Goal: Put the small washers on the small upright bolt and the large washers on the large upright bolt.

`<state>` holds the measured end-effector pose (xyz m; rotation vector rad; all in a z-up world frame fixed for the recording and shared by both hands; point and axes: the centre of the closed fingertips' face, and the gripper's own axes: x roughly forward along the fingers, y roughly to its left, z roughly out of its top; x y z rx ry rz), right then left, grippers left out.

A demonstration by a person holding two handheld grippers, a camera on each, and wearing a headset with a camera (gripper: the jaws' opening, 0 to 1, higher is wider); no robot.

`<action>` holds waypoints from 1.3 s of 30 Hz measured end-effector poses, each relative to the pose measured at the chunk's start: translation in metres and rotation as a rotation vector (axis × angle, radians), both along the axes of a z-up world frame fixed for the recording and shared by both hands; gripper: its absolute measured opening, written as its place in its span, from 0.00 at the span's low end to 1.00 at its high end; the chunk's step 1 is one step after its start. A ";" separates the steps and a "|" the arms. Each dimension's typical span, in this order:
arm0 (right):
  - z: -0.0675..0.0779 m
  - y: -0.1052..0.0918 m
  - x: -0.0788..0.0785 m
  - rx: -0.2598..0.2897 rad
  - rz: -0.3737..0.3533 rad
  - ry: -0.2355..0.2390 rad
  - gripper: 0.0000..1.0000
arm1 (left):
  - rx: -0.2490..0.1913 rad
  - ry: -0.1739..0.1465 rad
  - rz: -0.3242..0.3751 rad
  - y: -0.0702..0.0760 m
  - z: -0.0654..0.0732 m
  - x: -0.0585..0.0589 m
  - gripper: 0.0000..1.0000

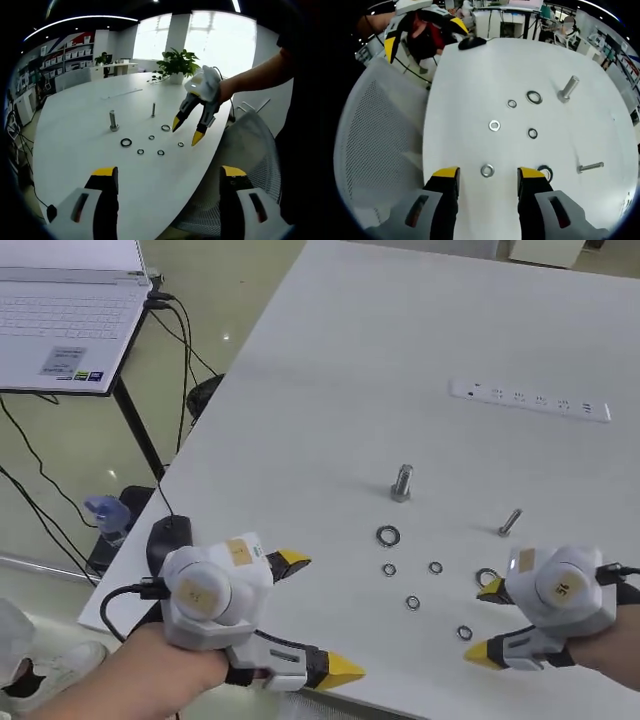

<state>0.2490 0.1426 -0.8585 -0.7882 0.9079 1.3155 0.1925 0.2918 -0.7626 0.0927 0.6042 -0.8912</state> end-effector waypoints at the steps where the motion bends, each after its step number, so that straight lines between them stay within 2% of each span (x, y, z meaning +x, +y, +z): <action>1: -0.002 0.000 0.000 -0.004 0.001 0.001 0.46 | -0.002 0.000 -0.001 0.000 0.000 0.000 0.82; 4: -0.005 0.000 0.002 -0.027 0.005 -0.018 0.40 | 0.009 -0.002 -0.016 0.003 -0.001 -0.001 0.82; 9: -0.014 -0.004 -0.004 -0.083 0.028 -0.009 0.33 | 0.012 -0.004 -0.020 0.009 -0.001 0.000 0.81; 18: -0.021 -0.002 -0.005 -0.113 0.036 0.000 0.32 | 0.006 -0.001 -0.030 0.011 -0.001 -0.005 0.81; 30: -0.021 -0.002 -0.002 -0.149 0.051 -0.019 0.29 | 0.002 -0.001 -0.036 0.017 -0.001 -0.006 0.78; 35: -0.021 -0.001 -0.006 -0.169 0.071 -0.021 0.25 | 0.003 -0.001 -0.041 0.018 0.000 -0.007 0.76; 39: -0.021 -0.003 -0.005 -0.182 0.062 -0.025 0.17 | 0.002 0.006 -0.045 0.017 -0.001 -0.011 0.74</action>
